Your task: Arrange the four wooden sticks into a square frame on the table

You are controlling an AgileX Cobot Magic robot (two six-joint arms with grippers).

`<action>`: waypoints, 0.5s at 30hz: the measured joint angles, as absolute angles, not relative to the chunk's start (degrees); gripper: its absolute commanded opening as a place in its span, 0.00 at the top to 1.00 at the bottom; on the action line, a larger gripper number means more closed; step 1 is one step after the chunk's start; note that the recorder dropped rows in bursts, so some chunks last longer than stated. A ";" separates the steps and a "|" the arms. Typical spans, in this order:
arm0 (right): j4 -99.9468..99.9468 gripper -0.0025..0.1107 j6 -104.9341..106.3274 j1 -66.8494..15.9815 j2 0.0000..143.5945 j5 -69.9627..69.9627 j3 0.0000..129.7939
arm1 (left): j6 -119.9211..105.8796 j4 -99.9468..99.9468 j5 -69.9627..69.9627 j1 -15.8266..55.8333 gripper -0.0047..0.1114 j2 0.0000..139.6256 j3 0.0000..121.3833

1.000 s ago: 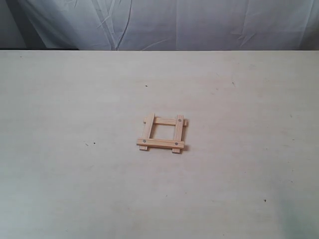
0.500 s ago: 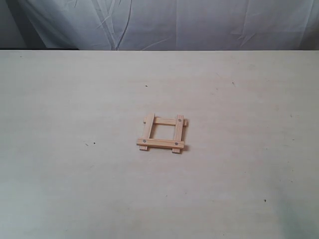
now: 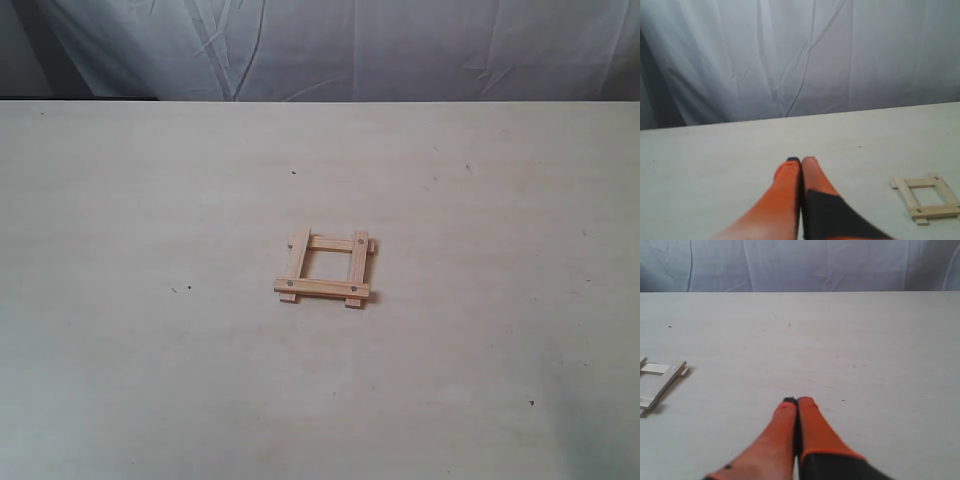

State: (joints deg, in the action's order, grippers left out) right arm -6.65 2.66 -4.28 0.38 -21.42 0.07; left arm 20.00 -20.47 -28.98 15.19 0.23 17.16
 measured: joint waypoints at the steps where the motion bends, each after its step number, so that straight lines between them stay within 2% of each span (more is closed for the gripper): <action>1: -6.74 0.97 2.66 -4.28 0.38 -21.42 0.07 | 20.00 -19.27 -29.50 13.10 0.96 0.23 16.59; 7: -8.27 0.97 2.66 -4.28 0.38 -21.42 0.07 | 20.00 -14.92 -27.72 3.33 0.96 0.23 10.67; 15: -8.43 0.97 2.66 -4.28 0.38 -21.53 0.07 | 20.00 -14.32 -21.77 -0.90 0.96 0.23 1.98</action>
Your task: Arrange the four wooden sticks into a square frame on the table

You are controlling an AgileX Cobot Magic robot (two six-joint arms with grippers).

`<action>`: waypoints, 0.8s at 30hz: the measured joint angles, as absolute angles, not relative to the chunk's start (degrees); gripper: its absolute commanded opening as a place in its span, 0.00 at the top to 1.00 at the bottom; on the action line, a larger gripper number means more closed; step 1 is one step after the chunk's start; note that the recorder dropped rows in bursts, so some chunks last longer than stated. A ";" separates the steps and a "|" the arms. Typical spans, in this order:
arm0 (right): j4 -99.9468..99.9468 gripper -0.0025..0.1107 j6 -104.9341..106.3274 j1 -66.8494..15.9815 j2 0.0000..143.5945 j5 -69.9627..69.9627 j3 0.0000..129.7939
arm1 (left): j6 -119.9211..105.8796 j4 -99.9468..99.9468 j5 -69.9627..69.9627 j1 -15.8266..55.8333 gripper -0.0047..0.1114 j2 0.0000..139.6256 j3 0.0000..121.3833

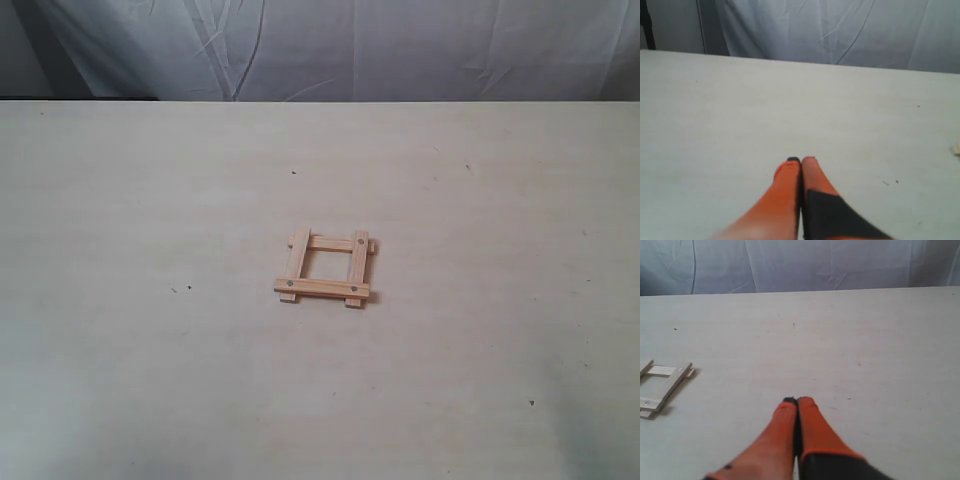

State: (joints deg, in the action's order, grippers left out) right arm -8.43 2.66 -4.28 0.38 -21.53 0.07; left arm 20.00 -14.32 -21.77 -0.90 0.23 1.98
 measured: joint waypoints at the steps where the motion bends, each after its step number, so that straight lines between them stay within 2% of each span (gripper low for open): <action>1: -8.43 0.97 2.66 -4.28 0.38 -21.53 0.07 | 20.00 -14.21 -21.63 -1.27 0.96 0.23 1.11; 8: -8.43 0.97 2.66 -4.28 0.38 -21.53 0.07 | 20.12 -13.79 -18.77 -5.41 0.96 0.23 0.14; 15: -8.53 0.97 2.66 -4.28 0.38 -21.53 0.07 | 19.80 -13.79 -18.67 -5.66 0.96 0.23 0.15; 24: -8.53 0.97 2.55 -4.28 0.38 -21.53 0.07 | 4.08 -2.49 -18.67 -5.66 0.96 0.23 0.15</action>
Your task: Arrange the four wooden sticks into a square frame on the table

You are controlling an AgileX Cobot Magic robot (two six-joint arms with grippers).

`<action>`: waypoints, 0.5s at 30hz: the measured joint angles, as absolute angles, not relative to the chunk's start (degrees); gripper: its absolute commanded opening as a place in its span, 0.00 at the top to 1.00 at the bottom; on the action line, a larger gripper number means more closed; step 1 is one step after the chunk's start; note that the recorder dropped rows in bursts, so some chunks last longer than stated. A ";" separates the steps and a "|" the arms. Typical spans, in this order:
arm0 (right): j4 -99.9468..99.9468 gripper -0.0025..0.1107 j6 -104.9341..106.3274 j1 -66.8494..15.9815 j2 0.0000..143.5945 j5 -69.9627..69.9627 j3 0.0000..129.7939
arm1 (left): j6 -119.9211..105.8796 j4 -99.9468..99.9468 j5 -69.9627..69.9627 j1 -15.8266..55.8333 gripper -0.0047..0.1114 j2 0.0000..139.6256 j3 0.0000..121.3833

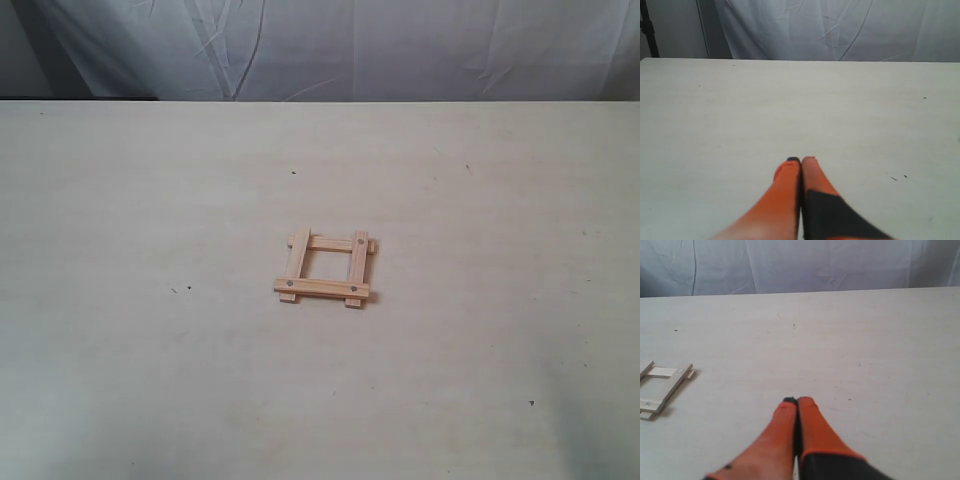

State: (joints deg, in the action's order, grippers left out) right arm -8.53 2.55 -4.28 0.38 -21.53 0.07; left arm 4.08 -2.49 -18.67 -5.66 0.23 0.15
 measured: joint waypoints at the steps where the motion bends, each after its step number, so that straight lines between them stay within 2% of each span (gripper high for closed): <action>1: -8.53 0.97 2.55 -4.28 0.38 -21.53 0.07 | 3.41 -2.07 -18.55 -5.66 0.96 0.23 0.15; 15: -8.53 0.97 2.55 -4.28 0.38 -21.53 0.07 | 2.47 -1.30 -18.33 -5.66 0.96 0.23 0.15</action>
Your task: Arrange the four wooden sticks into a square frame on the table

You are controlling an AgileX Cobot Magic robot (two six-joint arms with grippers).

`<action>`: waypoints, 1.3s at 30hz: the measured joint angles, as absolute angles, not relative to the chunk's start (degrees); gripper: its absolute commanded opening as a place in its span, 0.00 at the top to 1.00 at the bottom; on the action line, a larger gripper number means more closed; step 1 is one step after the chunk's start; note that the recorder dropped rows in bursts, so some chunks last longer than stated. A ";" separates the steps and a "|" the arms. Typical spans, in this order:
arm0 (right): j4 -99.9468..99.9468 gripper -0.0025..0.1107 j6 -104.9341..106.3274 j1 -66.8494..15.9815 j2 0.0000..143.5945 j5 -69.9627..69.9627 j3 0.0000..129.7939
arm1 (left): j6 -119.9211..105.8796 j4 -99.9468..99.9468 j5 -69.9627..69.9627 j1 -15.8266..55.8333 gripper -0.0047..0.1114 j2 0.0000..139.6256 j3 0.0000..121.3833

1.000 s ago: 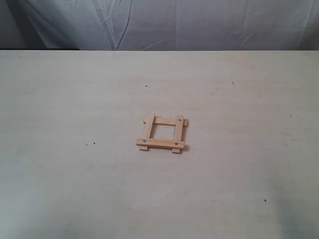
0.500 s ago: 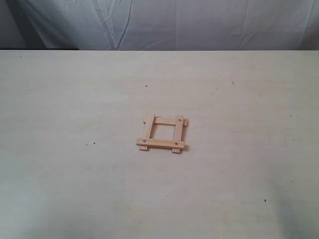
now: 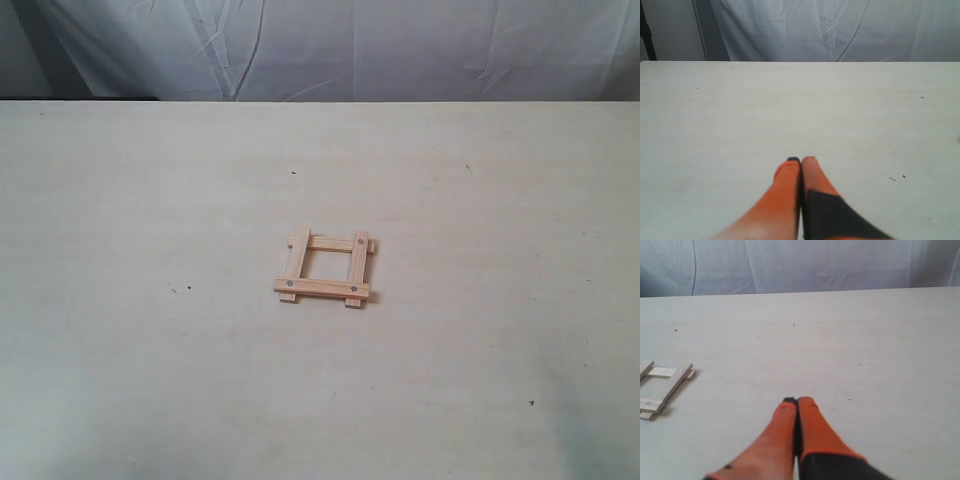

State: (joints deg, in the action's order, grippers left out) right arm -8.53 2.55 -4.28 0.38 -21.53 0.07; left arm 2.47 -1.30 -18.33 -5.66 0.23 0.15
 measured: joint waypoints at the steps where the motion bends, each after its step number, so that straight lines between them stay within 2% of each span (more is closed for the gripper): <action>1: -8.53 0.97 2.55 -4.28 0.38 -21.53 0.07 | 2.47 -1.30 -18.33 -5.66 0.96 0.23 0.15; 39: -8.56 0.97 2.55 -4.28 0.38 -21.42 0.07 | 1.15 -1.30 -18.33 -5.66 0.96 0.23 0.15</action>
